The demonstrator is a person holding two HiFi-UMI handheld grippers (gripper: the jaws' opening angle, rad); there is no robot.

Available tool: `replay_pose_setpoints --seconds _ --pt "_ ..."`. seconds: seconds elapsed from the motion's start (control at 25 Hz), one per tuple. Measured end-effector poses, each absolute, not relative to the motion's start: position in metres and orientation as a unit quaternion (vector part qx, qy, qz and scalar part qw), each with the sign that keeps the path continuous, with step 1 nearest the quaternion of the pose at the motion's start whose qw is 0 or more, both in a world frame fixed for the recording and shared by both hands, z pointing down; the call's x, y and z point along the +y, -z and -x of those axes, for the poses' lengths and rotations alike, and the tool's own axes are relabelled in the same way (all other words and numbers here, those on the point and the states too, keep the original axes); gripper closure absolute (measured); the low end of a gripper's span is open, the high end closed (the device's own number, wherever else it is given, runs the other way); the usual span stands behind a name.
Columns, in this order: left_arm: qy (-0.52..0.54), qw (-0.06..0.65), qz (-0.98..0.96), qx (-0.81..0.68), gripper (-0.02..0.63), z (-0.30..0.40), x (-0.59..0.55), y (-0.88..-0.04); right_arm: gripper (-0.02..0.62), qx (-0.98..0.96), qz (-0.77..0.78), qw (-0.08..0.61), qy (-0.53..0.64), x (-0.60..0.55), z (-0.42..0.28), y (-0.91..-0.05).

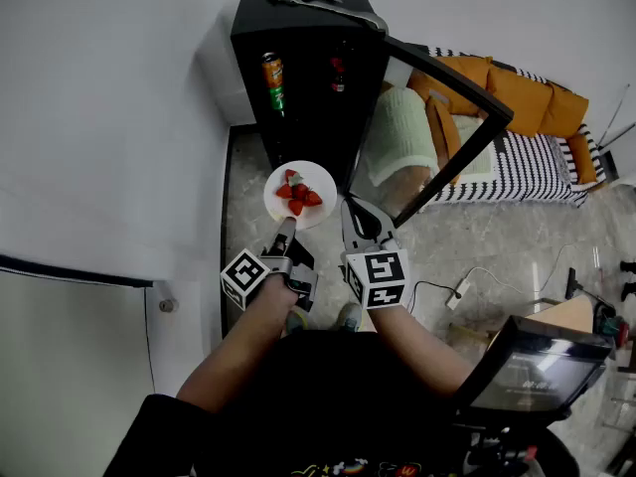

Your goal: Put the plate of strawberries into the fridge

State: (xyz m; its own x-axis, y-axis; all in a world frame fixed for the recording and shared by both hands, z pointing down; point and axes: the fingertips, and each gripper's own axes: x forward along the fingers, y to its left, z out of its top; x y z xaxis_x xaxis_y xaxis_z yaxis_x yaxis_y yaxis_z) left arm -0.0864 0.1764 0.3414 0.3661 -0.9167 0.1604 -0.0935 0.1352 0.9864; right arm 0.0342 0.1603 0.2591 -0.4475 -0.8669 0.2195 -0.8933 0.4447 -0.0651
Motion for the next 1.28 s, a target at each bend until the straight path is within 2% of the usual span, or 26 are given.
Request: replay_pose_setpoints --seconds 1.28 --pt "0.376 0.577 -0.541 -0.483 0.589 0.01 0.179 -0.342 0.591 -0.877 -0.468 0.069 -0.085 0.162 -0.11 -0.275"
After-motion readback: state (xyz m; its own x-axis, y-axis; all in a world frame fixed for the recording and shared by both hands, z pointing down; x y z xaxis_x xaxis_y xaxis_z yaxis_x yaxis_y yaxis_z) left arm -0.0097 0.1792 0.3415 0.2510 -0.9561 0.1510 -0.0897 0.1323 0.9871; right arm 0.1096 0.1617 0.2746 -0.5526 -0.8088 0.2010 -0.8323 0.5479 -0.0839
